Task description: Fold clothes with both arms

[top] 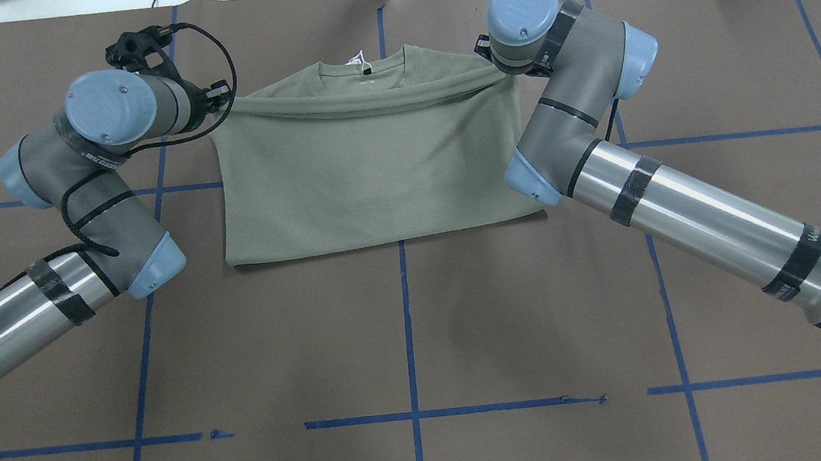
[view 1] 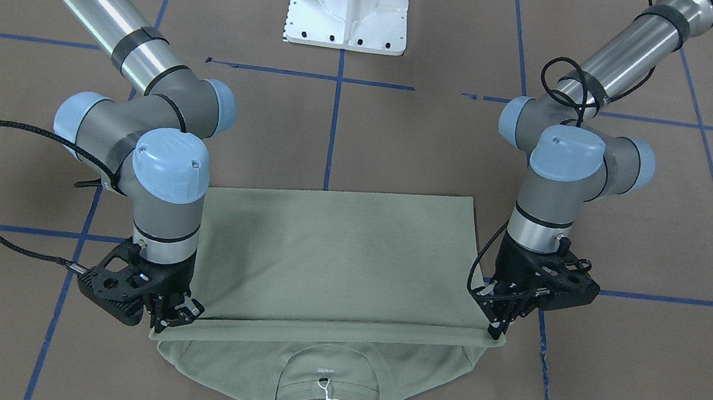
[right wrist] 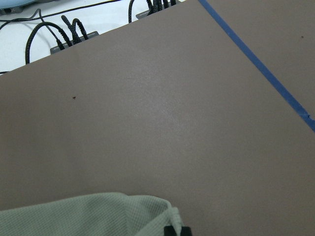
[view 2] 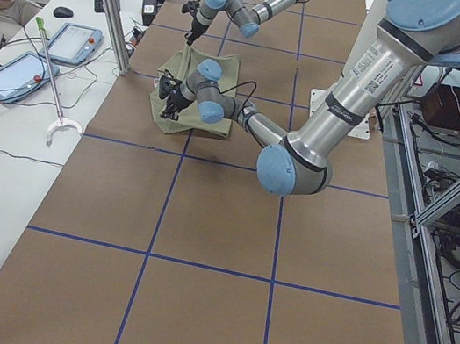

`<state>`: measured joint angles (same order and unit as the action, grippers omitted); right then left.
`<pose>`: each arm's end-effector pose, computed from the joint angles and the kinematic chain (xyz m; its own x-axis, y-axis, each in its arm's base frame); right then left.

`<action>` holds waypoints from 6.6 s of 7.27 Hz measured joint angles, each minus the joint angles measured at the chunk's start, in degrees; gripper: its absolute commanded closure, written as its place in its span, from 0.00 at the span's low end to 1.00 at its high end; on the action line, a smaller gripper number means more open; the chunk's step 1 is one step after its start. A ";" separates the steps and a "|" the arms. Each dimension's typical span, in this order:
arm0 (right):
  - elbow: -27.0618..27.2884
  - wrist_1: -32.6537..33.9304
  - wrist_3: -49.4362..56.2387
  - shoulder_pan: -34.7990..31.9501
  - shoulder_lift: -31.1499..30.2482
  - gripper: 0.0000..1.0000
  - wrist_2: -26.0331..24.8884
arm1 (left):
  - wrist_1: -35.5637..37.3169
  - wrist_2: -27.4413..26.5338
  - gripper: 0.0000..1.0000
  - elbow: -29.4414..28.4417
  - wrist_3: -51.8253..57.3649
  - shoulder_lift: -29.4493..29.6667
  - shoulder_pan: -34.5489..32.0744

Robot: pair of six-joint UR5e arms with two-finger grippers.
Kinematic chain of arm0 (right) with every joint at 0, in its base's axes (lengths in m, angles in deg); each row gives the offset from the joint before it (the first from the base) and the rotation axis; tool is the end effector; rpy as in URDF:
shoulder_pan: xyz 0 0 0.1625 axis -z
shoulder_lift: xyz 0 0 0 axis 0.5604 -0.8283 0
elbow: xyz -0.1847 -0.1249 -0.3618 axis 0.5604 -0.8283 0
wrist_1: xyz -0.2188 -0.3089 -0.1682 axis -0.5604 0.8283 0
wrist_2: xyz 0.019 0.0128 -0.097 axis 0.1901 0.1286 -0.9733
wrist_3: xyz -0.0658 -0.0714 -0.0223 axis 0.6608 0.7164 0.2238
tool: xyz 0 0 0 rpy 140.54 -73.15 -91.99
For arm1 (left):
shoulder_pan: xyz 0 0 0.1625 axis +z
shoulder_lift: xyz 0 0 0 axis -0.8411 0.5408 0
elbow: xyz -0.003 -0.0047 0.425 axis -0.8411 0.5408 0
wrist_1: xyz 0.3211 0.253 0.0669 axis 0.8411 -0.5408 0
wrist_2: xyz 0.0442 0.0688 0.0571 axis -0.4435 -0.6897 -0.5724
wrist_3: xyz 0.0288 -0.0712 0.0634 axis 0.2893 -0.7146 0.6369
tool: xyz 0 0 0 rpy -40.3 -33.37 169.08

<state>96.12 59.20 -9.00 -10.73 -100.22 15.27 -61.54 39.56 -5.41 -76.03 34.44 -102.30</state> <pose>-0.4923 -0.6711 0.3159 0.6003 0.4759 0.6428 -0.6362 0.7712 0.0232 0.4325 -0.6204 0.3610 0.5201 -0.2627 -0.8127 0.6178 0.7728 0.1456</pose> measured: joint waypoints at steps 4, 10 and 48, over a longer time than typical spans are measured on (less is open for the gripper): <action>3.53 0.08 -0.25 -0.46 -0.65 0.42 1.43 | -1.79 1.51 0.54 -0.11 1.64 -0.25 -0.43; 30.81 0.47 -7.51 2.84 -21.75 0.32 5.43 | -3.96 22.25 0.55 9.23 3.35 -4.43 -4.40; 69.30 43.37 -24.54 25.34 -24.38 0.00 -0.02 | 15.93 19.36 0.18 32.97 -10.69 -11.51 12.77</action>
<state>165.43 102.57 -33.54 14.61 -124.61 15.25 -45.60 58.93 27.56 -86.72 22.93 -89.53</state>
